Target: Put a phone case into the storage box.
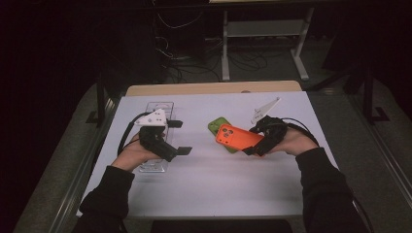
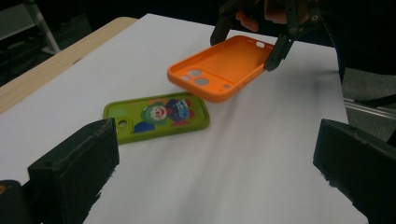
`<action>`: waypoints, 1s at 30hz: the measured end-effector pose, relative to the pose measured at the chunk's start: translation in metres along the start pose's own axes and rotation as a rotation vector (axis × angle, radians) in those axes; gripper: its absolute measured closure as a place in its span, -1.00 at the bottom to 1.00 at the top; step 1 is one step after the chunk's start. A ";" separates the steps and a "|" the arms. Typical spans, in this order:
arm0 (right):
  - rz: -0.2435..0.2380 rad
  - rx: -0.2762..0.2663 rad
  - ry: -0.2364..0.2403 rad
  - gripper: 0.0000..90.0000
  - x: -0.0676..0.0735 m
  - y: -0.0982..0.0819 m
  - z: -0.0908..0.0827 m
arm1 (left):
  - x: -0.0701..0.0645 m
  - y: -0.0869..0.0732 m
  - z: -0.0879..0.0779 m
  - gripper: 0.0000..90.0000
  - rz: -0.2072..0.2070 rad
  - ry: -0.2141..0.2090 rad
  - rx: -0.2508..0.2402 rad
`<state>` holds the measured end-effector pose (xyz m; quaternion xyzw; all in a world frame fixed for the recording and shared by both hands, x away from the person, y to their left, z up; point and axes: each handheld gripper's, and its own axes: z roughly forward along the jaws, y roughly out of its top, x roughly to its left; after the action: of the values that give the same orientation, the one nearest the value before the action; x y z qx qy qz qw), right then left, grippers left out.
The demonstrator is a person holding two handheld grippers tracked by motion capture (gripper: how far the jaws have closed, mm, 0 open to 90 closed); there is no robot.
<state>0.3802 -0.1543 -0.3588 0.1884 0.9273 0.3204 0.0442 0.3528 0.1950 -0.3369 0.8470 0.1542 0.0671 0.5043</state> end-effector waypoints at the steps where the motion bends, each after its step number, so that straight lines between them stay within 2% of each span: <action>1: -0.002 0.005 -0.001 -0.66 0.000 0.001 0.001 | 0.000 0.002 0.003 -1.00 0.004 -0.006 0.004; 6: -0.020 0.019 0.010 -0.66 0.001 0.001 0.007 | 0.003 0.011 0.017 -1.00 0.022 -0.050 0.021; 11: -0.030 0.020 0.020 -0.66 0.003 0.002 0.008 | 0.004 0.011 0.028 -1.00 0.029 -0.068 0.020; 17: -0.063 0.017 0.034 -0.66 0.010 0.002 0.008 | 0.002 0.011 0.031 -1.00 0.049 -0.098 0.035; 24: -0.118 0.033 0.062 -0.66 0.028 0.006 0.013 | -0.011 0.010 0.035 -1.00 0.084 -0.143 0.072; 30: -0.156 0.049 0.093 -0.66 0.038 0.006 0.020 | -0.018 0.007 0.038 -1.00 0.094 -0.185 0.085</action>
<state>0.3510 -0.1241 -0.3697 0.1016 0.9477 0.3017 0.0213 0.3474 0.1543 -0.3482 0.8765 0.0699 0.0054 0.4763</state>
